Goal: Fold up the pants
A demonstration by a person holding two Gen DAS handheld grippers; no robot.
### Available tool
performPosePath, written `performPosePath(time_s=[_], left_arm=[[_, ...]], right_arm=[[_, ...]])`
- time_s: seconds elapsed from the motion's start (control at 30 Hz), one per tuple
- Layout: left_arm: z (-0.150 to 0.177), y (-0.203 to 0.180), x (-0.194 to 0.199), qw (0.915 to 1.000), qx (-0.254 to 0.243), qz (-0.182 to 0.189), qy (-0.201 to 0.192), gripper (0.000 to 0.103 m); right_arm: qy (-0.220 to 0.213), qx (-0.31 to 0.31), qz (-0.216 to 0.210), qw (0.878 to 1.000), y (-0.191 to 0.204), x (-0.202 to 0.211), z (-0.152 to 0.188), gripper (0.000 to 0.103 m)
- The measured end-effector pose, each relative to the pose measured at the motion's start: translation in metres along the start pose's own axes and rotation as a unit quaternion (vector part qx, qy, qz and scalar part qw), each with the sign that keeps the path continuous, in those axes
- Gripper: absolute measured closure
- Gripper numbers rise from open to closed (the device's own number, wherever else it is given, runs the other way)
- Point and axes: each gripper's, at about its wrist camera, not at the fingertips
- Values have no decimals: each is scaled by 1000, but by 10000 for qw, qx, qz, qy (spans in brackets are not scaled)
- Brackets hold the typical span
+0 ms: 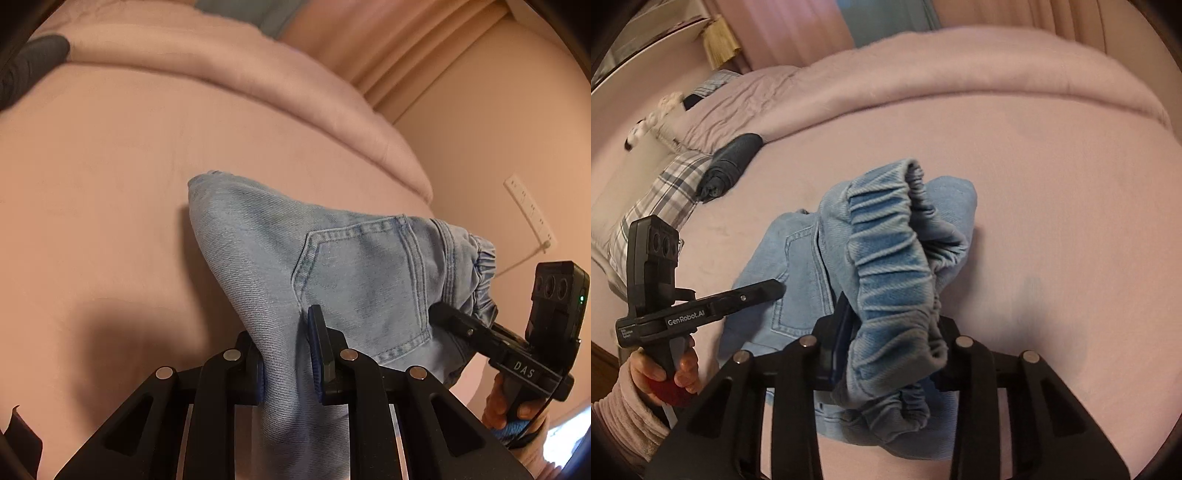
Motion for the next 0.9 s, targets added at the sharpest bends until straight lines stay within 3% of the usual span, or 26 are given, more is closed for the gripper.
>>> performPosePath(time_s=[0.43, 0.57, 0.9], left_arm=[[-55, 26, 75, 9962, -45, -375, -783, 87], [-76, 39, 78, 9954, -4, -474, -828, 87], [-129, 66, 43, 9955, 145, -664, -662, 87]], right_arm=[[-653, 832, 75, 9944, 54, 18, -77, 69], [-697, 983, 41, 9927, 66, 7, -104, 69], [-607, 1031, 75, 9928, 72, -38, -156, 68]])
Point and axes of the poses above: each gripper's, at about its wrist camera, not at the fingertips, and x roughly against the way its jaws point, y to its left, z to its underside, and after that the axes turned 13 degrees about y, right-handed
